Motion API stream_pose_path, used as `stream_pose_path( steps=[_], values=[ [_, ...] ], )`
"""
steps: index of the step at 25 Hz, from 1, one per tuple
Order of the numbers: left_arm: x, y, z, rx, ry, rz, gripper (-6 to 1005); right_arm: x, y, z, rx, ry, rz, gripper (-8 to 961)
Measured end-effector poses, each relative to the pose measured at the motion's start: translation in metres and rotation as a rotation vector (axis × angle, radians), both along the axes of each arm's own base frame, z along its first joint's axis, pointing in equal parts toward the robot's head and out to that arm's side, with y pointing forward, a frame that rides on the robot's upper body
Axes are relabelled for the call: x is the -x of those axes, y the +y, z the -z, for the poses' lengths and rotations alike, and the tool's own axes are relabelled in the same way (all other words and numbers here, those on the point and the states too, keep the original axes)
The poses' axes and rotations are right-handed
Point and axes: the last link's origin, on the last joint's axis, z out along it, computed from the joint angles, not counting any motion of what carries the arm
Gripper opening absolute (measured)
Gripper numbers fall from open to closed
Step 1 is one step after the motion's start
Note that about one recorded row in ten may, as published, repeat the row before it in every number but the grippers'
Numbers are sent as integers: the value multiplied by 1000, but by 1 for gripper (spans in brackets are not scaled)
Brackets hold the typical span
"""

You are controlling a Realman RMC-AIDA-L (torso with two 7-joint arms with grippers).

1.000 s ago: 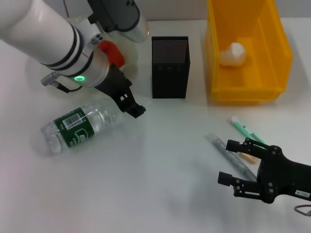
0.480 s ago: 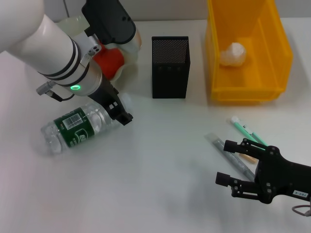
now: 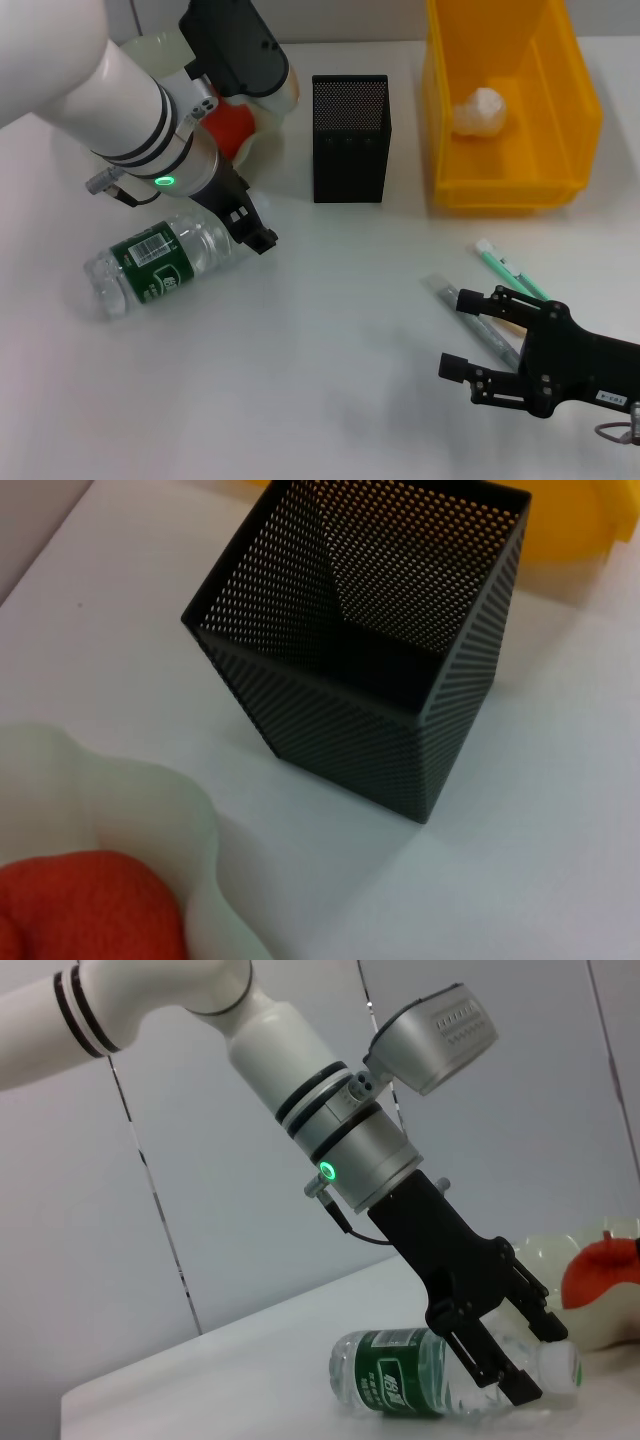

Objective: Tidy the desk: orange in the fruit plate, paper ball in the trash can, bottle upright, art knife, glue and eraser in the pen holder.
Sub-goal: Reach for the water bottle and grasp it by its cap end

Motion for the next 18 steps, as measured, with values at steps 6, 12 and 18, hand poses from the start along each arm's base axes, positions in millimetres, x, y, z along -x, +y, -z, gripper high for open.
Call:
stream_pose_path(
  steps=[6, 12, 18],
  values=[
    [3, 1, 4, 5, 12, -6, 735, 1, 2, 1, 0, -3, 0, 831],
    [4, 3, 6, 4, 16, -9, 733, 2, 5, 2, 1, -4, -3, 831],
    [3, 5, 6, -5, 10, -3, 731, 4, 7, 2, 1, -5, -10, 832]
  ],
)
